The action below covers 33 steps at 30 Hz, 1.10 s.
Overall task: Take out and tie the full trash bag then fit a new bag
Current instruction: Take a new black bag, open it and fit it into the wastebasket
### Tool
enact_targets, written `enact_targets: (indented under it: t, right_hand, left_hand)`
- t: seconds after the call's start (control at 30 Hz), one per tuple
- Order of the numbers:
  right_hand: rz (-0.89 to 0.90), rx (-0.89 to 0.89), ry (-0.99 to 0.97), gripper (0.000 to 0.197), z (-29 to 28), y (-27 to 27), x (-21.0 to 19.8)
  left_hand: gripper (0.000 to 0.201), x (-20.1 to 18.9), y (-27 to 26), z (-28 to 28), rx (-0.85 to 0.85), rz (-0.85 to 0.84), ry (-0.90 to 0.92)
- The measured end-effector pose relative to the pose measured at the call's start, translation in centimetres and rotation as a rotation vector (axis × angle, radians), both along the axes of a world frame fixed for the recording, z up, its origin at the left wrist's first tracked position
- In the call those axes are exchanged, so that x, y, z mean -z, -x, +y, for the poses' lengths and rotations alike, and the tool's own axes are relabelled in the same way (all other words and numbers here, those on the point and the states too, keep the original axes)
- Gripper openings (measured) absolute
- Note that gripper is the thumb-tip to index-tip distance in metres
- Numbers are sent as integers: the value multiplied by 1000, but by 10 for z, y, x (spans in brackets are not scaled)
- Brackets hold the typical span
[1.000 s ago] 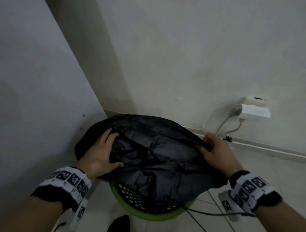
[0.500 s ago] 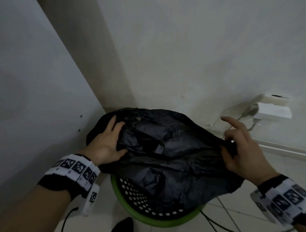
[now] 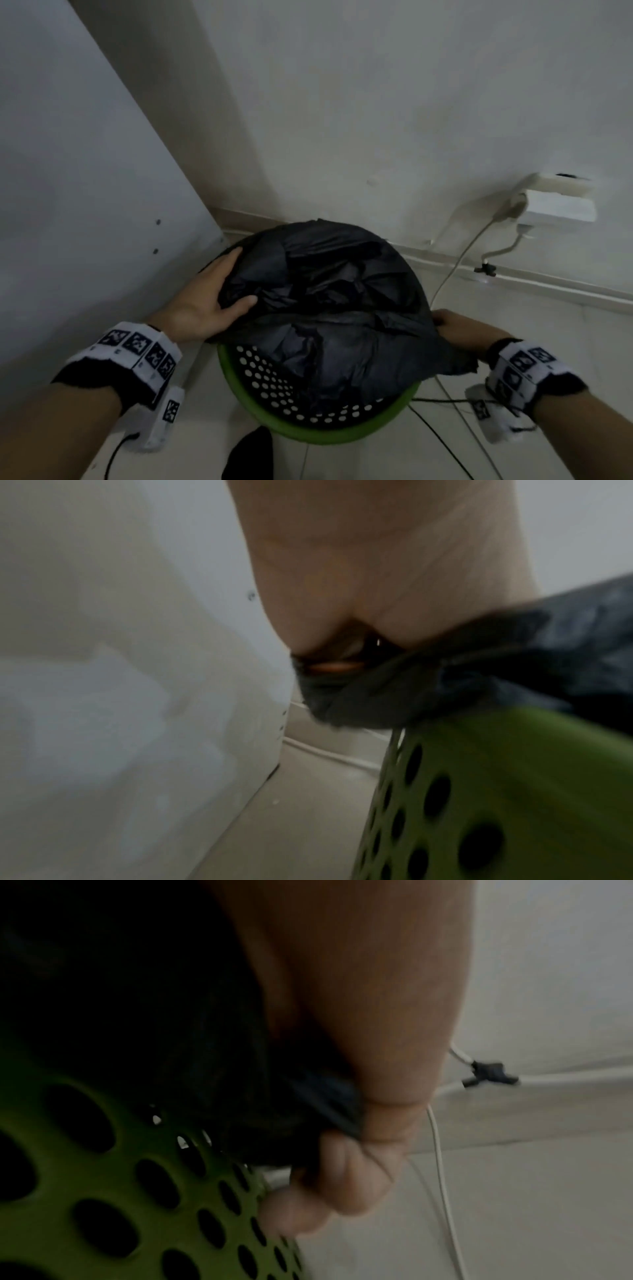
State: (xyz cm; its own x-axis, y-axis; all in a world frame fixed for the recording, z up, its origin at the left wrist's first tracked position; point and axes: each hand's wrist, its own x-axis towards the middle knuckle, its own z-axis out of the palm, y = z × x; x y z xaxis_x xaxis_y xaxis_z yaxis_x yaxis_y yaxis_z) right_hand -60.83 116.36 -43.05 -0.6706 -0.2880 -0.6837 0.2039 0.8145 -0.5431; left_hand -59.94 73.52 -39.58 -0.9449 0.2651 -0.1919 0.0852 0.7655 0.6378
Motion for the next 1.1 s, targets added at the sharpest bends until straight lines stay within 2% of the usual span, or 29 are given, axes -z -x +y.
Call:
enact_targets:
  t: [0.03,0.1,0.13,0.17,0.2,0.27,0.33,0.4,0.5,0.57,0.67,0.73,0.77,0.83,0.9,0.97,1.03,1.1]
  right_hand:
    - [46,56,32,26,4,-10,2]
    - [330,304,126,35,15,-25,-7]
    - [494,413,200,28,18,-33,-17]
    - [626,447,280,17,18,-41,-30]
    - [716,368,324,19,14,-50,-44]
    - [825,53,246,35,1,-70,-63]
    - [894,-179,130,27,-10,-87,-65]
    - [897,-188,127,19,-11,-105,-65]
    - [933,-207,202,38,-12,-140,-59]
    - [1013,-379,175,33,-17,-162,-42]
    - [973,-600,10,23,-23,-174,3]
    - [987,-608,-49,27,-19,-174,19]
    - [996,-497,-4,24,-16,-173,18]
    - [1009,-89,139,19,-14,-169,0]
    - [935,393,212,15,-15,-157,-18]
    - [612,683,342,18,-27,-133,-31]
    - [194,816,540,35,-46,-110,-35]
    - [-39,865,639,54,-58,-101,-33]
  left_hand:
    - [82,-4,-12,0,17,75,62]
    - [80,-15,-37,3,131,268,160]
    - [74,-20,-48,7,219,331,175]
    - [68,-23,-59,13,303,360,181]
    - [60,-25,-71,19,368,375,192]
    - [48,-29,-93,29,433,420,213]
    - [45,-39,-115,35,416,434,220]
    - [42,-53,-133,36,432,434,203]
    - [31,-57,-156,28,637,444,216]
    - [31,-40,-169,18,774,371,248]
    - [44,5,-174,-2,824,321,486]
    - [48,29,-172,-14,651,325,503]
    - [44,31,-170,-15,500,311,392]
    - [46,20,-162,-10,93,257,50]
    - [45,9,-151,3,-322,149,-192]
    - [40,9,-137,22,-587,-43,-347]
    - [63,15,-118,38,-638,-220,-451]
    - [68,18,-99,41,-689,-351,-513]
